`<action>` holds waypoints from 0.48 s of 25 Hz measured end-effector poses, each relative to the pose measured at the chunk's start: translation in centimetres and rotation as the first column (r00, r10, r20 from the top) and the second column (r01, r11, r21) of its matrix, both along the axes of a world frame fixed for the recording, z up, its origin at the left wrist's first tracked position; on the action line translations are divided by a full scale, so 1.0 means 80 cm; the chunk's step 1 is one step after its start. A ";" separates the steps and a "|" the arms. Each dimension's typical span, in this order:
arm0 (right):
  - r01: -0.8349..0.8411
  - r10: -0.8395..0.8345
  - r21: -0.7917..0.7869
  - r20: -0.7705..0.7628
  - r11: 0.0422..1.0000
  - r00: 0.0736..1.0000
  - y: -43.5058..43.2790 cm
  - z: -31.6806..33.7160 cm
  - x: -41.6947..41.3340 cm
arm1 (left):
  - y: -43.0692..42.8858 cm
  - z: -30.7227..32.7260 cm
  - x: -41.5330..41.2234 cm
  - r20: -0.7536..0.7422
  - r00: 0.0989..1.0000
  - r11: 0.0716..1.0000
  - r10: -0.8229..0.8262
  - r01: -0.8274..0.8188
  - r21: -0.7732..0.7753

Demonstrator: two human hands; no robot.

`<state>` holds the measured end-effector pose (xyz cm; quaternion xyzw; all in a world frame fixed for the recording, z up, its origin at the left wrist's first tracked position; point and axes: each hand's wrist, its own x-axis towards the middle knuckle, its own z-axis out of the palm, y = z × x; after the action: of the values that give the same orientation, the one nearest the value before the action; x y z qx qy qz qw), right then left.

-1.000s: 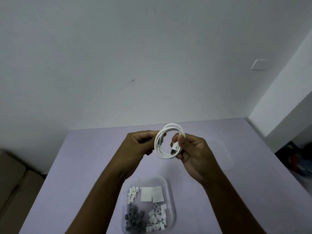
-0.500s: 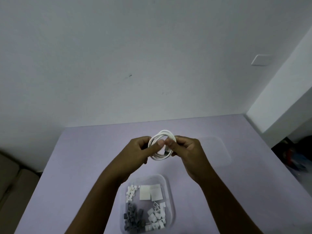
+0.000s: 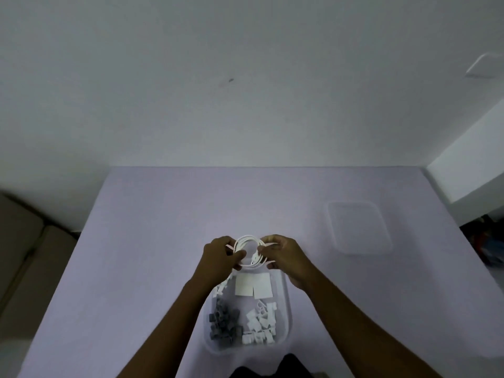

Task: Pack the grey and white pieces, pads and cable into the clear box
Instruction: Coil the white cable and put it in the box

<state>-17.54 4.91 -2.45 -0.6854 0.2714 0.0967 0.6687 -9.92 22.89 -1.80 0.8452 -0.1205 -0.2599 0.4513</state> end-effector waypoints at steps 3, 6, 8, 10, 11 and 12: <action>-0.095 0.073 -0.183 -0.123 0.978 0.990 0.015 -0.072 -0.004 | 0.011 -0.077 -0.011 -0.026 0.998 0.978 -0.065 0.069 0.197; -0.304 0.219 -0.378 -0.251 0.874 0.943 0.031 -0.126 -0.015 | 0.017 -0.135 -0.031 -0.072 0.990 0.928 -0.123 0.140 0.345; -0.374 0.270 -0.401 -0.293 0.837 0.917 0.040 -0.146 -0.022 | 0.020 -0.150 -0.043 -0.095 0.986 0.914 -0.138 0.164 0.372; -0.401 0.283 -0.404 -0.320 0.822 0.904 0.046 -0.156 -0.025 | 0.020 -0.158 -0.050 -0.106 0.983 0.897 -0.149 0.179 0.404; -0.415 0.293 -0.405 -0.329 0.815 0.898 0.048 -0.159 -0.026 | 0.021 -0.160 -0.052 -0.109 0.983 0.892 -0.150 0.182 0.414; -0.428 0.302 -0.402 -0.340 0.810 0.891 0.050 -0.161 -0.027 | 0.021 -0.162 -0.053 -0.110 0.981 0.884 -0.158 0.190 0.426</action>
<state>-19.72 8.87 -15.32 -0.8462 0.2340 0.2452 0.4113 -14.16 24.58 -14.73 0.9003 -0.1184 -0.3500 0.2303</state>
